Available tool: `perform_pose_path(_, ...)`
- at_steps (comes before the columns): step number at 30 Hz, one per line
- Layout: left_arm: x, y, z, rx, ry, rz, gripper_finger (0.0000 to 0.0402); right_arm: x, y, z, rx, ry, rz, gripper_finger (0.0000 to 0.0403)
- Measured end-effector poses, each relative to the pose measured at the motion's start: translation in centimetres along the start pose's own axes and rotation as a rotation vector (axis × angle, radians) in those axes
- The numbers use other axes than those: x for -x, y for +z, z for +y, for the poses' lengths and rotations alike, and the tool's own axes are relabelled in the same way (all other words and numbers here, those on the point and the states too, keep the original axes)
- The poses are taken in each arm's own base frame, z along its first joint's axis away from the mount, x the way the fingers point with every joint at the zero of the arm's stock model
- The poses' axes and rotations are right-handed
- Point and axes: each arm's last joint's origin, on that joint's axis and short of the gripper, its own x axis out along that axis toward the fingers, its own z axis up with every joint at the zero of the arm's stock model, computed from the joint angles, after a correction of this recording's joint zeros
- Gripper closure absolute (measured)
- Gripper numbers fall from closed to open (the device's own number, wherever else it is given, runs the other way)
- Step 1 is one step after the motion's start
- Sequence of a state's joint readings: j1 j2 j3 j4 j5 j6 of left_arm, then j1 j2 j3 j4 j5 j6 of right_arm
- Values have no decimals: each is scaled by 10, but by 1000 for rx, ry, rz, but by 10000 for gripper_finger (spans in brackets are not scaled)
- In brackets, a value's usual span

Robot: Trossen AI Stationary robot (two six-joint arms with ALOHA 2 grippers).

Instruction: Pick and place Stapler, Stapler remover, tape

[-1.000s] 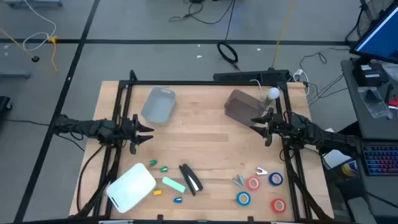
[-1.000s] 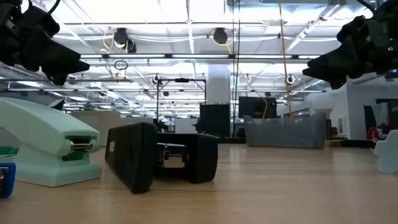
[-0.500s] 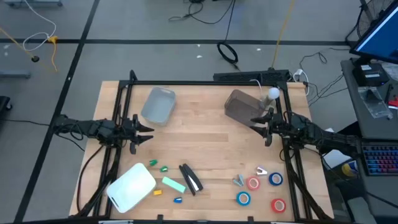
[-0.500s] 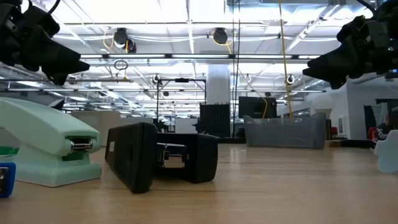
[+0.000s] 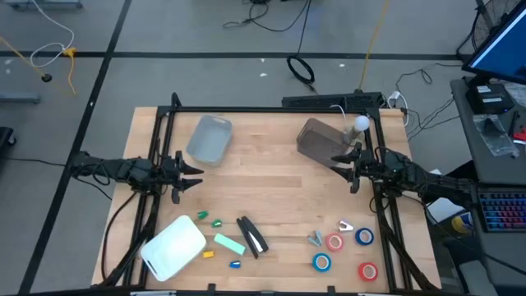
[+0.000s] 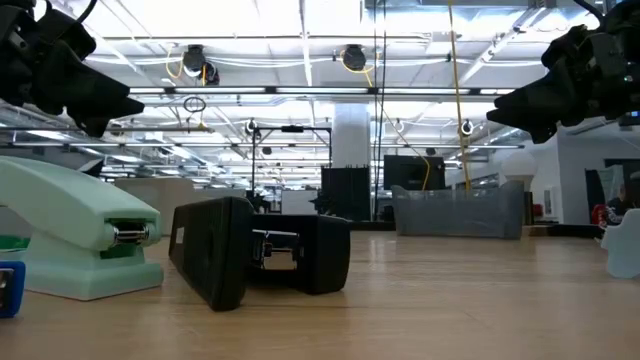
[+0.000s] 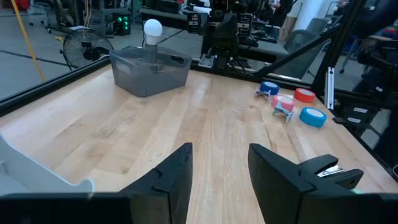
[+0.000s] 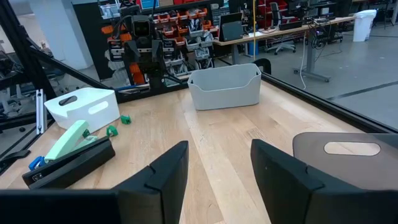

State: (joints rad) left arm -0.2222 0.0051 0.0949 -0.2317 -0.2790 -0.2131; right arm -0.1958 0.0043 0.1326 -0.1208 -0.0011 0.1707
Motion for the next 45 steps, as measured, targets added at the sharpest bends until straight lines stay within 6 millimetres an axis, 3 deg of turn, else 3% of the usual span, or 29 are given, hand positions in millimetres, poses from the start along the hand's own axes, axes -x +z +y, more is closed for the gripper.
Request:
perform_pose_path(31, 0, 0, 0, 0, 0, 0, 247, 0, 1, 0, -11, 2, -9, 236)
perform_pose_path(45, 0, 0, 0, 0, 0, 0, 247, 0, 4, 1, -480, 19, -44, 236)
